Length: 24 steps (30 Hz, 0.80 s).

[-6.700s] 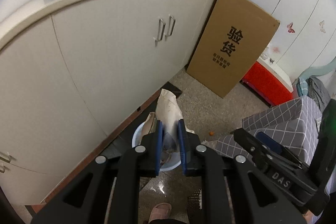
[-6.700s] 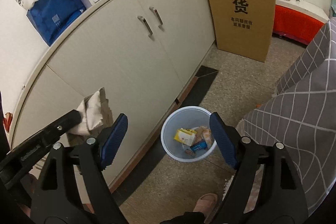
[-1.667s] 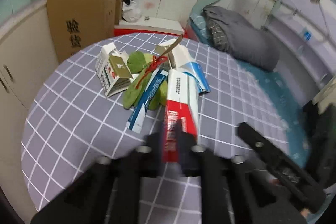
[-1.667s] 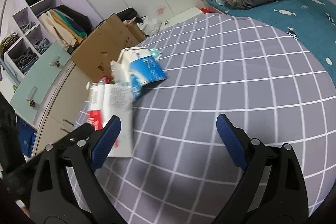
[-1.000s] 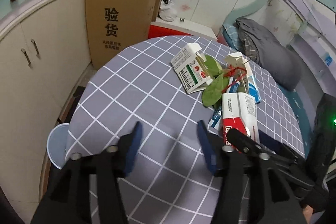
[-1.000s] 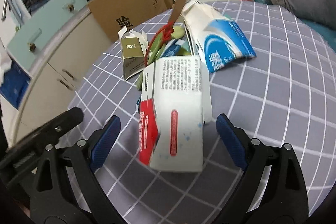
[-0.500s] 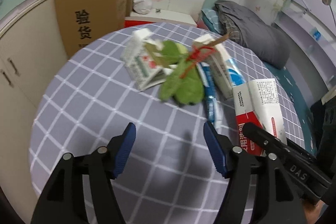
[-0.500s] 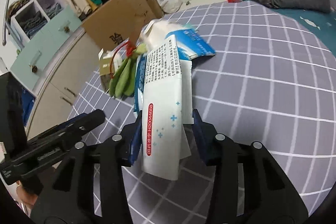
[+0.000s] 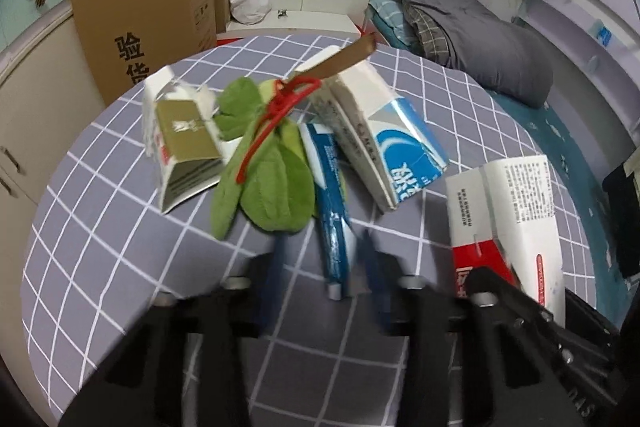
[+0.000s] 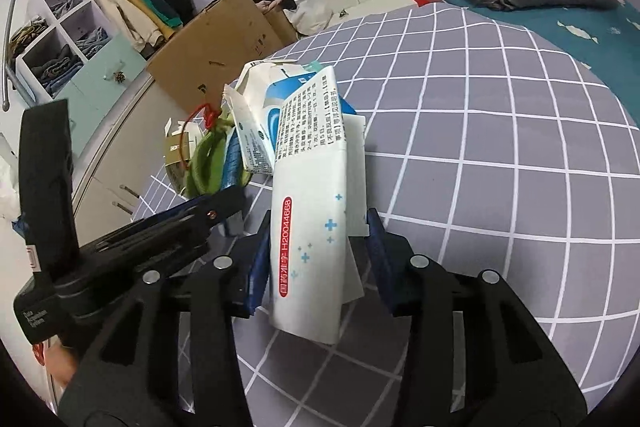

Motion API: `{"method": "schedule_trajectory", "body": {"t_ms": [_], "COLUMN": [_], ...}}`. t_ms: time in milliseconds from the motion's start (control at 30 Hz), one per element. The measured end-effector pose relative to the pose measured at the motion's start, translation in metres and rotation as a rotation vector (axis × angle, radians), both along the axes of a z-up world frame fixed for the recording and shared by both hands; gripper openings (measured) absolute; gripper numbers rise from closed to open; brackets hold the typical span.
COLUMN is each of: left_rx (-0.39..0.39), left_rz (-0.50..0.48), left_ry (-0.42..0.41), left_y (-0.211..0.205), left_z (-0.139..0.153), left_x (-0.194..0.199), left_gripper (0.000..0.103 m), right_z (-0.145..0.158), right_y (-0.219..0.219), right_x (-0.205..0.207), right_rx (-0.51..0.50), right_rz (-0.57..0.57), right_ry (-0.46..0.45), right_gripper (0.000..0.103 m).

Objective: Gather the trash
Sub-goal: 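Grasp the white detergent box with the right tool while the left tool grasps the blue tube, then carry both items to the wastebasket and open the right tool to drop the box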

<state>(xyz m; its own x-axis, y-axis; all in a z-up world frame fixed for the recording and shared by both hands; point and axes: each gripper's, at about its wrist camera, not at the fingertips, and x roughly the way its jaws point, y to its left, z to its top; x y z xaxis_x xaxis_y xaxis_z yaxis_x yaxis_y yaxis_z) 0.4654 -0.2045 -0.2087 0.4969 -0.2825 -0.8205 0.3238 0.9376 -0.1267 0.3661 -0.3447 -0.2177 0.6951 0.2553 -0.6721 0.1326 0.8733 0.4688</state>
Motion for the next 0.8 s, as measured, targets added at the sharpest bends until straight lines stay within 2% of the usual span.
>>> {"method": "schedule_trajectory", "body": {"t_ms": [167,333,533,800], "left_rx": [-0.030,-0.088,-0.156,-0.182], "left_rz": [-0.015,-0.025,0.014,0.135], "left_ry": [-0.027,-0.055,-0.085,-0.114], "left_y": [0.003,0.024,0.075,0.169], "left_z": [0.012,0.031,0.054,0.070], "left_x": [-0.014,-0.041,-0.074,-0.104], "left_gripper": [0.011,0.011,0.011,0.011], "right_z": [0.004,0.017,0.044,0.067], "right_y": [0.005,0.017,0.050,0.143], "right_x": [-0.001,-0.009,-0.022,-0.023], "right_rx": [0.001,0.003,-0.004,-0.015], "right_rz": [0.016,0.024,0.071,0.227], "right_ry": [-0.005,-0.026,-0.064,-0.093], "right_gripper": [0.043,0.043,0.043,0.043]}}
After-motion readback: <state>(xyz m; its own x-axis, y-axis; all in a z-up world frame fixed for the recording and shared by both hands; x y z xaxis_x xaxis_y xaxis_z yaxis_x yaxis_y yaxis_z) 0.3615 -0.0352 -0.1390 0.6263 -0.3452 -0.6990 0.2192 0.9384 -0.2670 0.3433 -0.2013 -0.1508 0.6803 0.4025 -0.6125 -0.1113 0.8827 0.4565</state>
